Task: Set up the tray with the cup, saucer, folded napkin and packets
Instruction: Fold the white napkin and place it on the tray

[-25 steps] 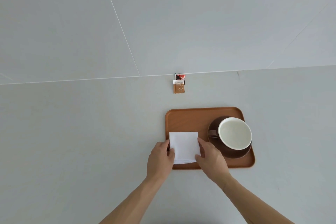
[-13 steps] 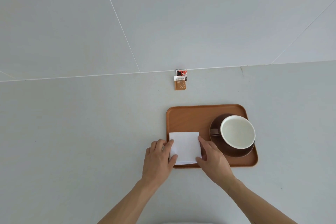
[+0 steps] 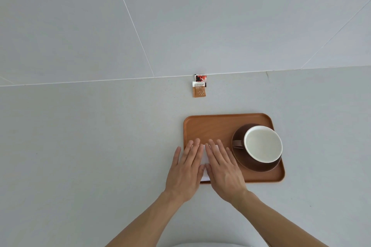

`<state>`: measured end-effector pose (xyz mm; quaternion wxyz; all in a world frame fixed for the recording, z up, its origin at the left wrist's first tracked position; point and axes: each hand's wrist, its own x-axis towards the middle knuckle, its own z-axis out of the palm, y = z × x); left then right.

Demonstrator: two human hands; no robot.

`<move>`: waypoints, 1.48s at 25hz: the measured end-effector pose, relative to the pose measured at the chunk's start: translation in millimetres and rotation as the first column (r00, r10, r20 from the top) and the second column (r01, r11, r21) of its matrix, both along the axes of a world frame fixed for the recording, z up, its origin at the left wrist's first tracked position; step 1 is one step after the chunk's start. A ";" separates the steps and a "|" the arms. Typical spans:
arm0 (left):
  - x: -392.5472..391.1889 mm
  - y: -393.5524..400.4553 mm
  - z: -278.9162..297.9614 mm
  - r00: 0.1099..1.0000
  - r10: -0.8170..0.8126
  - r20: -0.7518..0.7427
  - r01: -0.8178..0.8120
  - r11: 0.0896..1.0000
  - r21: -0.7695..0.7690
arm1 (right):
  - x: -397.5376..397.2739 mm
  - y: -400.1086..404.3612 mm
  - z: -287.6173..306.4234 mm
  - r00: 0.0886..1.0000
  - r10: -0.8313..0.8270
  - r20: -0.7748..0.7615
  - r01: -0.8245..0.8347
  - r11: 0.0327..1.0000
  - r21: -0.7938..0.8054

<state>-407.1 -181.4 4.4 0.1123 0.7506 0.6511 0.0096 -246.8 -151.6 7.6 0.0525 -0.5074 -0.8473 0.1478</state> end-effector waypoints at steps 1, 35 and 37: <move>1.0 -0.4 -4.8 1.000 -0.002 -0.022 0.001 0.999 -0.037 | 1.1 0.6 -6.0 0.999 0.030 0.043 -0.030 0.999 -0.018; -54.2 -16.3 12.0 0.974 -0.194 0.116 0.209 0.970 -0.127 | 7.9 -34.3 28.3 0.995 -0.025 0.093 0.029 0.999 -0.038; -61.8 -0.7 26.1 0.958 -0.132 0.256 0.153 0.986 -0.064 | 0.3 -25.1 44.3 0.998 -0.063 -0.013 0.063 0.996 0.058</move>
